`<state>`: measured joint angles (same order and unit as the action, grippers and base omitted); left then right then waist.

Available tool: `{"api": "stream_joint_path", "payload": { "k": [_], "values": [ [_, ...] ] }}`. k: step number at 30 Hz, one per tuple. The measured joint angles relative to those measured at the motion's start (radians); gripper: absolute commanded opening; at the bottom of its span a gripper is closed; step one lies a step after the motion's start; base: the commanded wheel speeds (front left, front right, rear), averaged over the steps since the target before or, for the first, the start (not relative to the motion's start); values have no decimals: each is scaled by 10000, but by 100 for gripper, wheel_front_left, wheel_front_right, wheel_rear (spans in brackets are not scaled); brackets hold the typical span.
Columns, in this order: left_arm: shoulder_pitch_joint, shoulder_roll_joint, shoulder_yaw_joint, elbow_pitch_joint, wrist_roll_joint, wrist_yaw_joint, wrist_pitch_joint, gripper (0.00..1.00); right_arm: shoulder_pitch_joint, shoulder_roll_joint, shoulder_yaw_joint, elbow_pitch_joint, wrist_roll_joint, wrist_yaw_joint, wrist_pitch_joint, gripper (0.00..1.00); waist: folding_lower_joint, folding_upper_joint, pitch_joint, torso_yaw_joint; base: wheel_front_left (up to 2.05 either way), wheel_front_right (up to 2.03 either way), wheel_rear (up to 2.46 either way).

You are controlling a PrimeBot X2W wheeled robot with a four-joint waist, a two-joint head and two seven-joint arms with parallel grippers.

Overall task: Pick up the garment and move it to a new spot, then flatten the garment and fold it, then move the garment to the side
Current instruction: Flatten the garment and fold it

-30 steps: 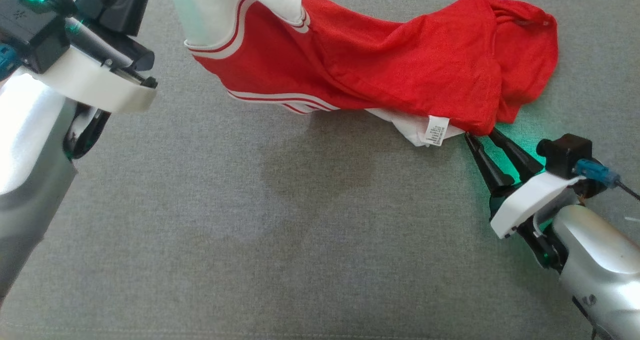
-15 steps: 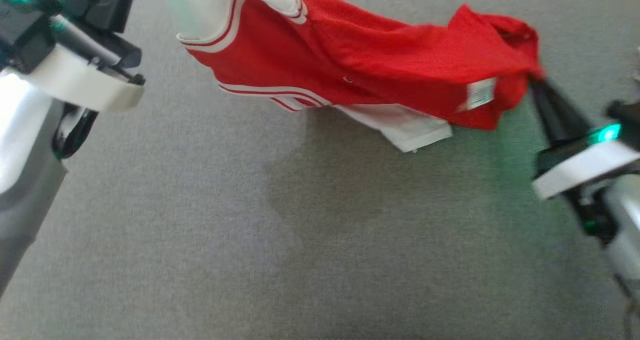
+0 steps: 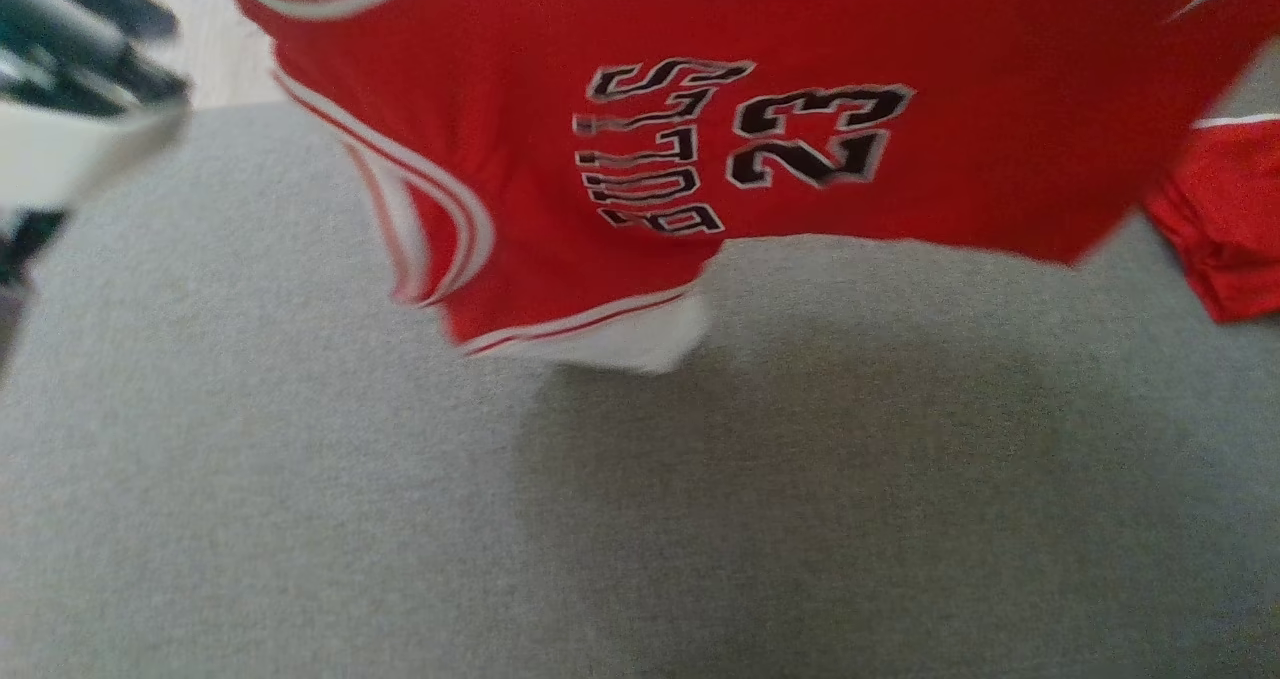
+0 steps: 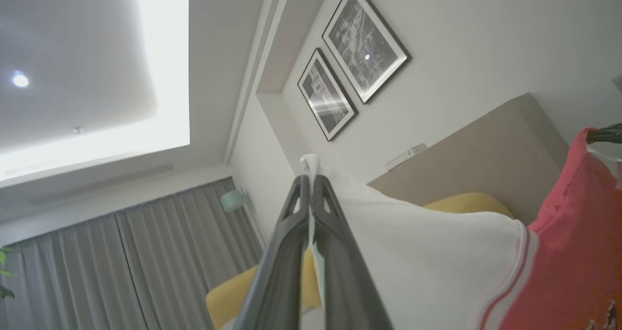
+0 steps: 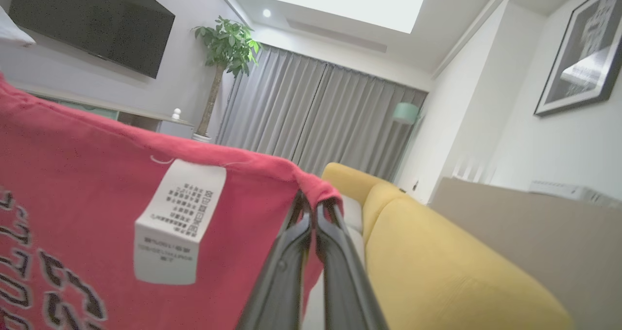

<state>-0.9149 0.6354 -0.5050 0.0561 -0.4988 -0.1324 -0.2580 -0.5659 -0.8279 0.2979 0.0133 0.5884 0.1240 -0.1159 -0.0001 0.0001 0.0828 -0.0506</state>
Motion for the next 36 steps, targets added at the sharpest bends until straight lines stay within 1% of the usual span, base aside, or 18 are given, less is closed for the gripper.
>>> {"api": "stream_joint_path", "payload": {
  "k": [2,4,7,11,14,16,19,21,23,26,28,31,32,33,36],
  "values": [
    [-372,27,221,-230,2,0,-2,0,-401,-351,-184,-299,-2,0,389,0,0,0,-79,-115,0,0,0],
    [-942,71,259,-295,36,0,-4,0,-879,-550,-238,-418,65,0,688,0,0,0,-49,-180,0,0,0],
    [-1894,73,111,-82,69,0,-50,0,-1749,-596,-35,-217,332,0,1051,0,0,0,207,-204,0,0,0],
    [-2736,-8,-441,1156,-205,0,-54,0,-3126,-123,951,729,566,0,1373,0,0,0,699,-234,0,0,0],
    [-3550,-157,-880,2288,-33,0,-25,0,-4173,414,1724,1724,556,0,1436,0,1,0,1197,-244,0,0,0],
    [-4266,-362,-1166,2951,104,0,-27,0,-4907,734,2080,2449,485,0,1411,0,2,0,1588,-235,0,0,0],
    [-5509,-803,-1152,3950,493,-2,-29,0,-6082,1252,2376,3632,351,0,1062,0,4,-1,2237,-216,0,0,0],
    [-6254,-1106,-1060,4332,802,0,-29,0,-6782,1513,2468,4278,163,0,752,0,5,-1,2640,-195,0,0,0],
    [-6962,-1407,-807,4397,1080,0,-29,0,-7520,1628,2382,4740,15,0,270,0,4,-1,3056,-165,0,0,0],
    [-7791,-1712,-399,4132,1367,0,-31,0,-8527,1578,2117,5237,-500,0,-660,0,5,-1,3647,-104,0,0,0],
    [-7813,-1755,-226,3783,1459,0,-40,0,-8766,1542,2029,5480,-807,0,-1068,0,4,-1,3963,-42,0,0,0],
    [-7064,-1630,-50,3262,1197,0,-71,0,-8476,1546,2184,5726,-1085,0,-1271,0,5,-1,4307,94,0,0,0],
    [-6595,-1603,21,3083,897,0,-71,0,-8236,1574,2274,5802,-1154,0,-1323,0,5,-1,4376,149,0,0,0],
    [-5442,-1413,-77,2577,194,0,-69,0,-7676,1676,2435,5894,-1158,0,-1340,0,5,-1,4448,251,0,0,0],
    [-3686,-773,-468,1622,-487,0,-61,0,-6839,1762,2462,5925,-1129,0,-1352,0,3,-1,4477,363,0,0,0]
  ]
}}
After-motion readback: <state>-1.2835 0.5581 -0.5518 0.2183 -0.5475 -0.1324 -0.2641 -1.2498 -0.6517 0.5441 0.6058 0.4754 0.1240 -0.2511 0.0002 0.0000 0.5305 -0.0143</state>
